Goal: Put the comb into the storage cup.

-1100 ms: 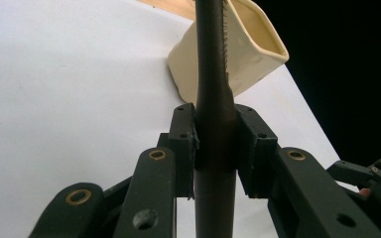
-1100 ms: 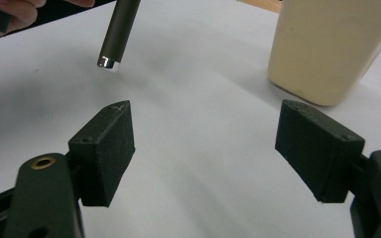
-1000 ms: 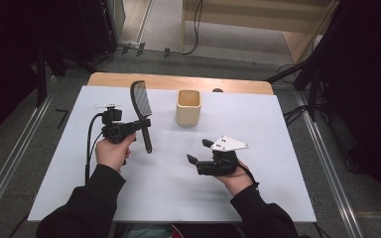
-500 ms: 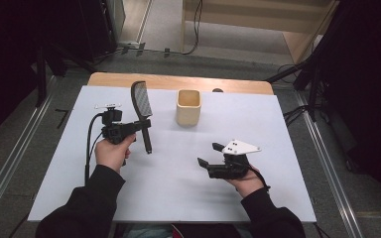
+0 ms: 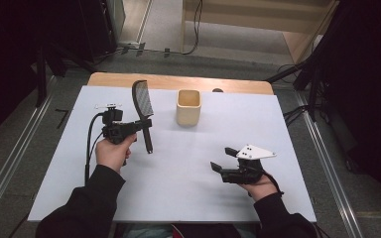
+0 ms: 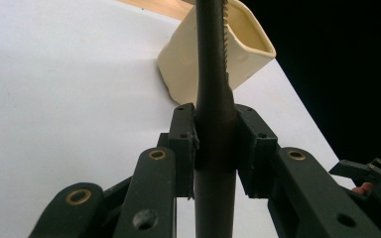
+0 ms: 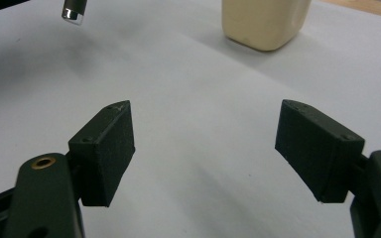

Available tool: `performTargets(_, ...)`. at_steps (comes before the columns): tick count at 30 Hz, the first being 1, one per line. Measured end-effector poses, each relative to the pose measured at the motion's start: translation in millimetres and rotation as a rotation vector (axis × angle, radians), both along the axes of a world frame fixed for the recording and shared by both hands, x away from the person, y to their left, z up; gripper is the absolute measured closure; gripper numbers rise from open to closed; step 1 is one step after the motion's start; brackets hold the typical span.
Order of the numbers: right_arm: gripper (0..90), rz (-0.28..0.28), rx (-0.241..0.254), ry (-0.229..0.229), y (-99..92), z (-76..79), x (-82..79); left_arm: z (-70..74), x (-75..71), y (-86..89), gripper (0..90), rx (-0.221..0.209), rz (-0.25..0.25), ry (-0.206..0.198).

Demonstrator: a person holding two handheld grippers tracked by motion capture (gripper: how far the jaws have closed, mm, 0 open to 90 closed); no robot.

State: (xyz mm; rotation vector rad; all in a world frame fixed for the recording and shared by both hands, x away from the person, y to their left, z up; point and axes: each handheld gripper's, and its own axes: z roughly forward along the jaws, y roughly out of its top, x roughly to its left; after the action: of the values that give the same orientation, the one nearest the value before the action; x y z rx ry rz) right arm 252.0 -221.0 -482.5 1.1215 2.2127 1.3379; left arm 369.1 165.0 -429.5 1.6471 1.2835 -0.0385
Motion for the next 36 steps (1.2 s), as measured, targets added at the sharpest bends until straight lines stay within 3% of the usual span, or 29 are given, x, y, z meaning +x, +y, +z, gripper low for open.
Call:
performTargets(18,21.4,-0.032,-0.002,0.025,-24.3,-1.3,-14.4,12.2,9.9,-2.9,72.8,0.003,-0.041,-0.046)
performTargets(36,21.4,-0.041,-0.01,0.035,-32.7,-2.8,-17.9,29.0,26.4,-32.7,72.8,0.014,-0.132,-0.078)
